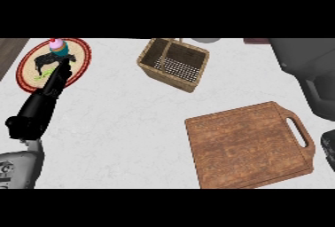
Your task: Pick the can from the cutting board and place it in the basket
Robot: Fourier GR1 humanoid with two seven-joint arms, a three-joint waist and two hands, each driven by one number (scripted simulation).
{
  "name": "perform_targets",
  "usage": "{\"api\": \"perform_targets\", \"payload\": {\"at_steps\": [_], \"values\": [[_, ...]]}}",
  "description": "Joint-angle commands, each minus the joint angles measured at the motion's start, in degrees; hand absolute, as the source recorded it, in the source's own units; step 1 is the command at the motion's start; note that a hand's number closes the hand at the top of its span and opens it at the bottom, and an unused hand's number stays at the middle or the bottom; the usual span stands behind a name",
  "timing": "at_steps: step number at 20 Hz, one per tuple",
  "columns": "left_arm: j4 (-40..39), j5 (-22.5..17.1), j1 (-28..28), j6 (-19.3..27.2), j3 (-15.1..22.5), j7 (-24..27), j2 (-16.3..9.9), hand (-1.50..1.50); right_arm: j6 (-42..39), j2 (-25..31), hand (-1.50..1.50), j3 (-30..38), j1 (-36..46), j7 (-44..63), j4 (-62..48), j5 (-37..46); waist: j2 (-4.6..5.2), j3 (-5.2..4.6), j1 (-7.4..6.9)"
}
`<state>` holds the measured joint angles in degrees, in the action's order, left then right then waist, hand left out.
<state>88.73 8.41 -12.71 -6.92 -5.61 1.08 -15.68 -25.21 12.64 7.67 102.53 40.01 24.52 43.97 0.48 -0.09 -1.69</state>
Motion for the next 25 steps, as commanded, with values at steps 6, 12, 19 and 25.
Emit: {"api": "perform_targets", "payload": {"at_steps": [6,12,19,25], "values": [[1.71,0.77,1.98,-0.03,0.94,0.43,0.87,0.00,4.90,-2.95,-1.50,4.41,-0.26,0.03,-0.42,-3.73,-0.24,0.03,-0.11],[-0.81,0.86,-0.61,0.34,0.49,0.35,1.00,0.00,20.48,-0.19,-1.50,11.57,0.00,-0.86,2.39,-7.31,0.34,0.00,-0.39],[-1.04,0.25,-0.15,-0.04,-0.80,-0.16,0.23,0.00,34.97,5.79,-1.50,15.03,-2.72,0.96,5.54,-6.43,-0.07,0.04,0.70],[0.72,1.24,1.38,1.18,-0.89,0.20,0.67,0.00,37.37,10.38,-1.50,16.70,-11.07,-0.76,10.48,-7.72,-0.70,0.11,2.11]]}}
